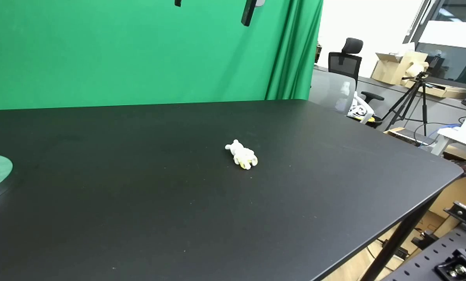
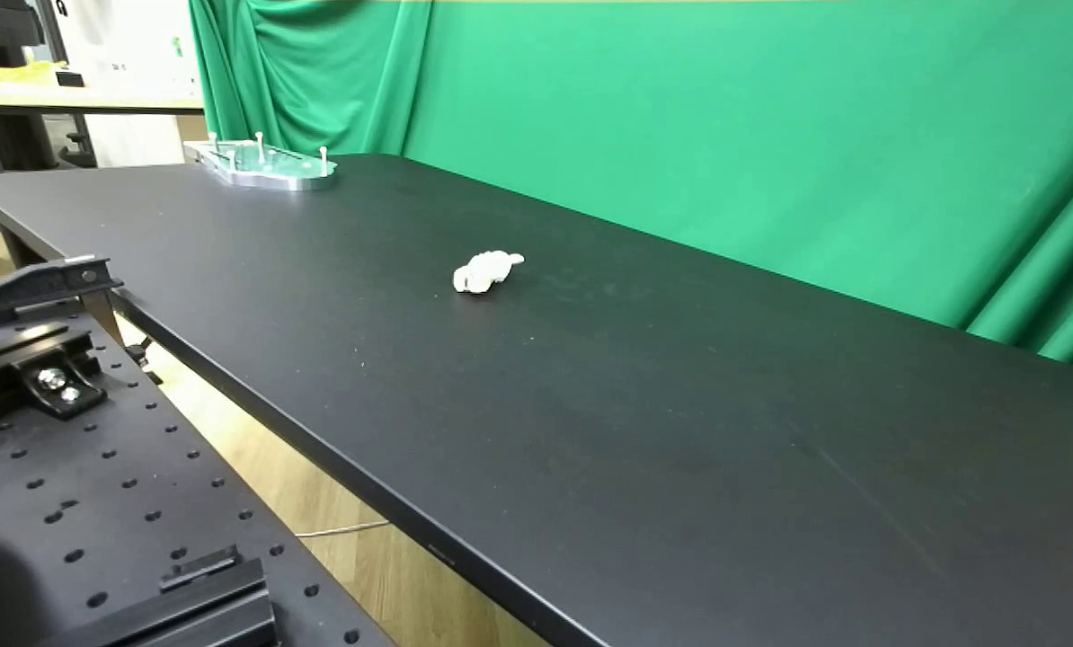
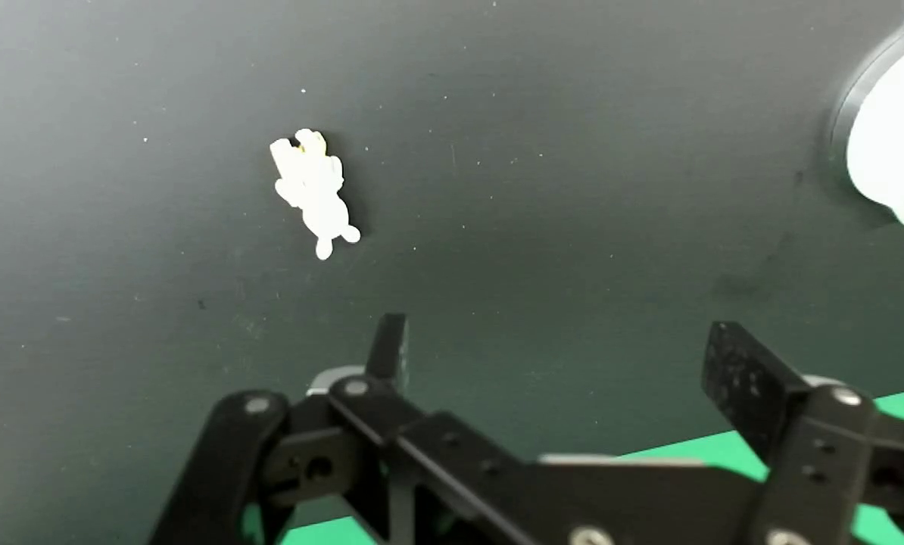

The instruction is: Move the white toy to the right

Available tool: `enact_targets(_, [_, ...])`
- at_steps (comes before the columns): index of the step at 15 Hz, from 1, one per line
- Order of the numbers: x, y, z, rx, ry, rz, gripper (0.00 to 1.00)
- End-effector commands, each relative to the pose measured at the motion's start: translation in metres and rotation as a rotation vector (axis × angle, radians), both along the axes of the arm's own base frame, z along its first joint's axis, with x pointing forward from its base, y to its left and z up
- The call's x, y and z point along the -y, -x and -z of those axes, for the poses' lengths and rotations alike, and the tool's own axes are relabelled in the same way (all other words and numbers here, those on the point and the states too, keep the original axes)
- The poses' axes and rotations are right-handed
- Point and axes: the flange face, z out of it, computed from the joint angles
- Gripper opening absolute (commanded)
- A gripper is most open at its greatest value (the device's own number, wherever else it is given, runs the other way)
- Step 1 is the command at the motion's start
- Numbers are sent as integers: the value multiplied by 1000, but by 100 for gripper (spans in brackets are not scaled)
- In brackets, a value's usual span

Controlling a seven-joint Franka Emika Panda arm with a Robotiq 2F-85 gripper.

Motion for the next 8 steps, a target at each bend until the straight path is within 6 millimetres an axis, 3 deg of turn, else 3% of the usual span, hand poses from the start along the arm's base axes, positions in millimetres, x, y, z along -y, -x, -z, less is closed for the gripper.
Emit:
enact_targets(1, [0, 0, -1, -1, 0, 0, 100])
enact_targets(4, [0, 0, -1, -1, 0, 0, 100])
enact_targets(8, [25, -13, 14, -24, -20, 6, 100])
